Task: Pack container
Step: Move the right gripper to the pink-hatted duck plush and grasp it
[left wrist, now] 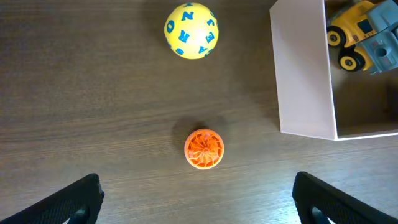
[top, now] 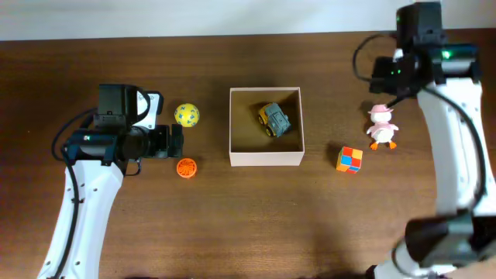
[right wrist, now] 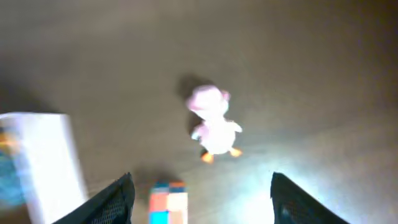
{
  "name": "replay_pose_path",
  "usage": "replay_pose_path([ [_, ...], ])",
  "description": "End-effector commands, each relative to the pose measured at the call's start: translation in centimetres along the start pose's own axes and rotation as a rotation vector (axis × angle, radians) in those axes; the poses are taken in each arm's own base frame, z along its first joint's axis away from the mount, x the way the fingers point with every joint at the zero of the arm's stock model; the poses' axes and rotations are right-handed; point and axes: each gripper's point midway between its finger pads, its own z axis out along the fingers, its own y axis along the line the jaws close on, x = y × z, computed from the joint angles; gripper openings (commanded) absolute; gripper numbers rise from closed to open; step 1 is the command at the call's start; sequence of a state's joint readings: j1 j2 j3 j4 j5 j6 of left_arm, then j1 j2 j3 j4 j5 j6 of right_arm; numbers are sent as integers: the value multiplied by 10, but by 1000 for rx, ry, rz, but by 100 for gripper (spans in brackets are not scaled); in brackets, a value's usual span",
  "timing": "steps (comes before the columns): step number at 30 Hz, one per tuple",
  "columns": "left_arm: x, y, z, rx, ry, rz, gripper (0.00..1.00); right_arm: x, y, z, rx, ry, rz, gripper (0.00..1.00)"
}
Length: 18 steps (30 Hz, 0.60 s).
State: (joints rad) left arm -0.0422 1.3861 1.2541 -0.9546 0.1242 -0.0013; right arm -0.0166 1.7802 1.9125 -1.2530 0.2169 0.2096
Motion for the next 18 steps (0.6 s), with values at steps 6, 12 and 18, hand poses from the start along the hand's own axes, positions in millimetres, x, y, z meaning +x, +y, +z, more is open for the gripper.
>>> replay_pose_path([
  [6, -6, 0, -4, 8, -16, -11, 99, 49, -23, 132, -57, 333, 54, 66],
  [12, -6, 0, -4, 8, -16, -11, 99, 72, -22, 179, -56, 440, -17, 66],
  [18, -6, 0, -4, 8, -16, -11, 99, 96, -19, 209, -45, 531, -23, 57],
])
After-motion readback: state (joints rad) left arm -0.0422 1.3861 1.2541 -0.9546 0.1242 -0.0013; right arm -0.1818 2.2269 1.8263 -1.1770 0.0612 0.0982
